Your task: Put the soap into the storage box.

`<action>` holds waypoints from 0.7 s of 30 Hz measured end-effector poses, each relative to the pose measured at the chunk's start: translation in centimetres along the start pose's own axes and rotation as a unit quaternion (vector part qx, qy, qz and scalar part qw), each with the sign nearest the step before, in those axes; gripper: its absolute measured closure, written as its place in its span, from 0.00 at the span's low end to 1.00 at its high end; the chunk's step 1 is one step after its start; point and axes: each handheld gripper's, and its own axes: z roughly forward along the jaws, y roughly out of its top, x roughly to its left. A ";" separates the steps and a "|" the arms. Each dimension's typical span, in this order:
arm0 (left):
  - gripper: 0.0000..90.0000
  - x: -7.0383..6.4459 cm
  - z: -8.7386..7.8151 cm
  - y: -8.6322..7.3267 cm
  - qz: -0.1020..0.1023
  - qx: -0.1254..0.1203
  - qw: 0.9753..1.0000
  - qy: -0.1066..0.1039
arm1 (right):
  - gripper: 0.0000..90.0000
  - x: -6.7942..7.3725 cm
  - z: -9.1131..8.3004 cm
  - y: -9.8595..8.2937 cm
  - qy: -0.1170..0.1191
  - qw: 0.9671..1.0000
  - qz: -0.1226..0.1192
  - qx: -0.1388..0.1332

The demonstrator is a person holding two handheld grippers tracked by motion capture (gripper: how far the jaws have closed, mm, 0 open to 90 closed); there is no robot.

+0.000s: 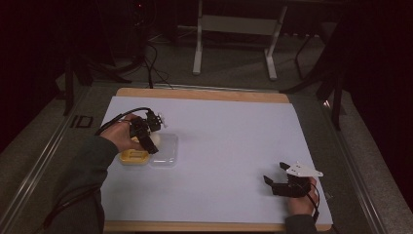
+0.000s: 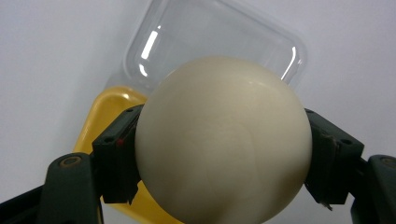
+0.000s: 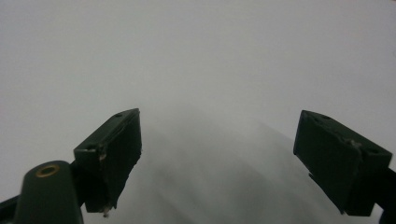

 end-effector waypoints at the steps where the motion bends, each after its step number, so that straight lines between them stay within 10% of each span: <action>1: 0.28 0.1 0.0 -0.1 -0.002 0.001 1.000 0.001 | 0.17 0.0 0.0 0.0 0.000 1.000 0.000 0.000; 21: 0.28 1.4 1.1 -1.9 -0.031 0.021 0.999 0.014 | 0.17 0.0 0.0 0.0 -0.001 1.000 -0.001 0.000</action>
